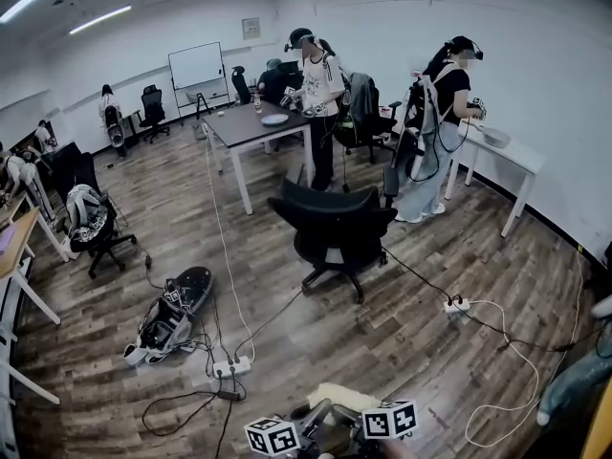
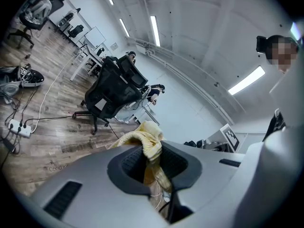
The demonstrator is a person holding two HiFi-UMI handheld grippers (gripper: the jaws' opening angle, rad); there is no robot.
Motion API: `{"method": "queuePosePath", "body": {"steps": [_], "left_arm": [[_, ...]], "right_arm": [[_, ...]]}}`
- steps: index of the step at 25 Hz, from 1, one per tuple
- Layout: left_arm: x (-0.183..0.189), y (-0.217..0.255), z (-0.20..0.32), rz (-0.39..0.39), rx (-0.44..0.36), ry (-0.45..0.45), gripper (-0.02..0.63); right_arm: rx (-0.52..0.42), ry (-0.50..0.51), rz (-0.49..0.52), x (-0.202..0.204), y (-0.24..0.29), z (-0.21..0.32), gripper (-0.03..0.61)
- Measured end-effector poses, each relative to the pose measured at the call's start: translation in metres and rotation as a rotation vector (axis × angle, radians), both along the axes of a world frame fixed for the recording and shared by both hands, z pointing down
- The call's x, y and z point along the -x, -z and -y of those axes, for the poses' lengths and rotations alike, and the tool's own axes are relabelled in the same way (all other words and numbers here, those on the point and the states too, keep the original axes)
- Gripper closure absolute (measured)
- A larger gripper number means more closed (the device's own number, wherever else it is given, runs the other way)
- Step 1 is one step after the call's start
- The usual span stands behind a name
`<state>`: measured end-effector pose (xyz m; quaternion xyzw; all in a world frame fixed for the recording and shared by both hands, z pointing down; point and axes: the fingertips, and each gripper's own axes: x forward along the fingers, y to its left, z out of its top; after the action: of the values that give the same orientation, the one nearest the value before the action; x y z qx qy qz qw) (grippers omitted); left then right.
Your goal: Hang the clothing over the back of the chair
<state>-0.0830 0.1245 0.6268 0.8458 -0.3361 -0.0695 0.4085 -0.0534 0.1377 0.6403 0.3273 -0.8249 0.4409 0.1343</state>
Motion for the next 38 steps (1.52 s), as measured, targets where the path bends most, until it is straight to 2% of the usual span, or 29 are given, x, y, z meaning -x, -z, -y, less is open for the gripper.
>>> {"method": "queuePosePath", "body": {"steps": [5,12,16,23,28,38], "left_arm": [[0.014,-0.007,0.023,-0.022,0.024,0.080,0.554],[0.003,-0.007,0.075,-0.003,0.030,0.135,0.554],[-0.009,-0.005,0.107,0.004,0.029,0.153,0.554],[-0.034,0.008,0.157,0.029,0.011,0.154,0.554],[-0.058,0.021,0.193,0.046,-0.022,0.151,0.554],[-0.084,0.035,0.236,0.043,-0.086,0.189,0.554]], "right_arm": [[0.014,0.045,0.001,0.006,-0.002,0.023,0.437],[0.038,0.057,0.025,-0.014,-0.005,0.077,0.439],[0.009,0.075,0.004,-0.028,-0.004,0.110,0.445],[0.009,0.085,0.037,-0.052,0.009,0.161,0.463],[-0.039,0.112,0.030,-0.072,0.025,0.197,0.463],[-0.078,0.134,0.063,-0.099,0.040,0.243,0.492]]}}
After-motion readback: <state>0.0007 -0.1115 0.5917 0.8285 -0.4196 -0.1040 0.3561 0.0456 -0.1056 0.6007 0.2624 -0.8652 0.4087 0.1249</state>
